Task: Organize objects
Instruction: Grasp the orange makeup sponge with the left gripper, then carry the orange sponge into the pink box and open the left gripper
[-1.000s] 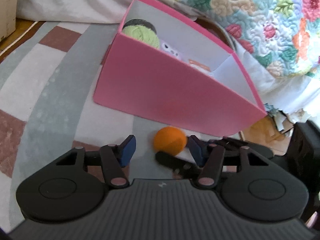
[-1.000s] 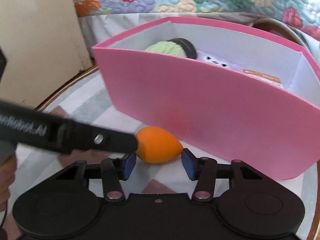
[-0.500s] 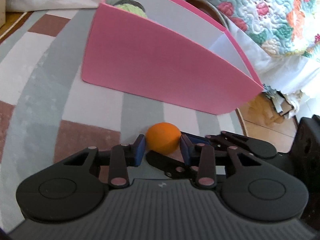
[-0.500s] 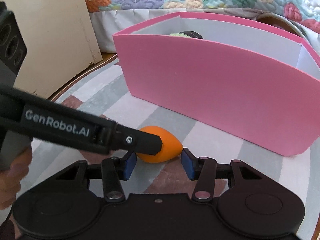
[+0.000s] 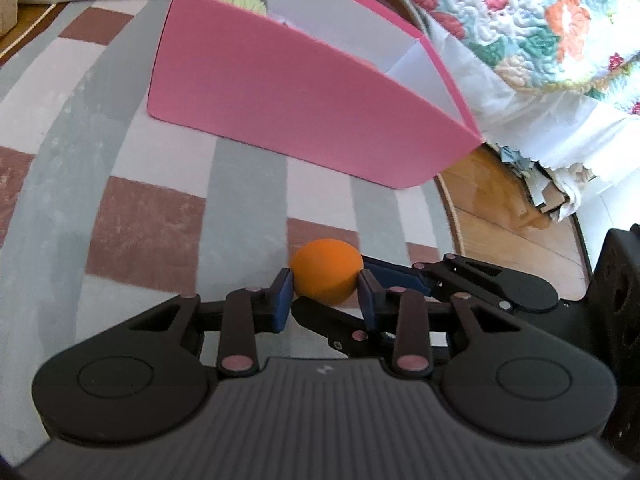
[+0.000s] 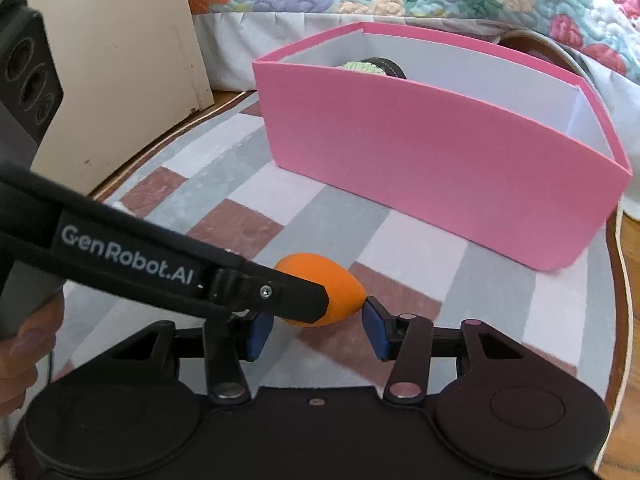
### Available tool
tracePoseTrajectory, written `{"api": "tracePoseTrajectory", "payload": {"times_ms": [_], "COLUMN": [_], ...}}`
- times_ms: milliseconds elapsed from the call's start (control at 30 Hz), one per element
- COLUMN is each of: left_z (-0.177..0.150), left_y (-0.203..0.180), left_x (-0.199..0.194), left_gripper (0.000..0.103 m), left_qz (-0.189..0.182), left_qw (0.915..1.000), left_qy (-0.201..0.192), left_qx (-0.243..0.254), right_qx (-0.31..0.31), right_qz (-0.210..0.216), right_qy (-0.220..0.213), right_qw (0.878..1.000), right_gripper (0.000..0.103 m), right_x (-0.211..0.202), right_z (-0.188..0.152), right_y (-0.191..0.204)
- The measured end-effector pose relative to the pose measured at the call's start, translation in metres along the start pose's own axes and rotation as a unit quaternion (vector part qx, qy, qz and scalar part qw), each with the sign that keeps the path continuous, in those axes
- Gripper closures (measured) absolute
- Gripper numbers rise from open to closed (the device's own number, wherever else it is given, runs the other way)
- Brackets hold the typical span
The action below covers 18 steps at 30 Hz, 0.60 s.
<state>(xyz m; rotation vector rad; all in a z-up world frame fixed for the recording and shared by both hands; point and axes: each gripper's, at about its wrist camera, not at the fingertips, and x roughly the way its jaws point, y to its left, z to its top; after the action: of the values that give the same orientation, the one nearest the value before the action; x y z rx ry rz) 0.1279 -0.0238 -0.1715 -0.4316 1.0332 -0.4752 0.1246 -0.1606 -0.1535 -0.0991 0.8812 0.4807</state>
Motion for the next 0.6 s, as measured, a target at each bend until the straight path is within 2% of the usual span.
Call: {"api": "tracePoseTrajectory", "payload": {"times_ms": [200, 367, 600], "left_z": [-0.001, 0.001, 0.028], "left_y": [-0.026, -0.058, -0.094], "left_x": [-0.028, -0.071, -0.116], "left_gripper": [0.07, 0.07, 0.07], "left_qz": [0.011, 0.0, 0.011], "left_qw": [0.9995, 0.9991, 0.9971], "left_qy": [0.019, -0.011, -0.019], "left_qx": [0.02, 0.042, 0.073], "right_qx": [-0.008, -0.033, -0.045], "right_qz": [0.008, -0.021, -0.016], "right_qy": [0.013, -0.001, -0.033], "right_qw": [1.0, 0.999, 0.998], "right_gripper": [0.049, 0.049, 0.048], "right_x": [-0.032, -0.081, -0.132], "right_z": [0.005, 0.018, 0.044], "right_y": [0.008, 0.026, 0.033]}}
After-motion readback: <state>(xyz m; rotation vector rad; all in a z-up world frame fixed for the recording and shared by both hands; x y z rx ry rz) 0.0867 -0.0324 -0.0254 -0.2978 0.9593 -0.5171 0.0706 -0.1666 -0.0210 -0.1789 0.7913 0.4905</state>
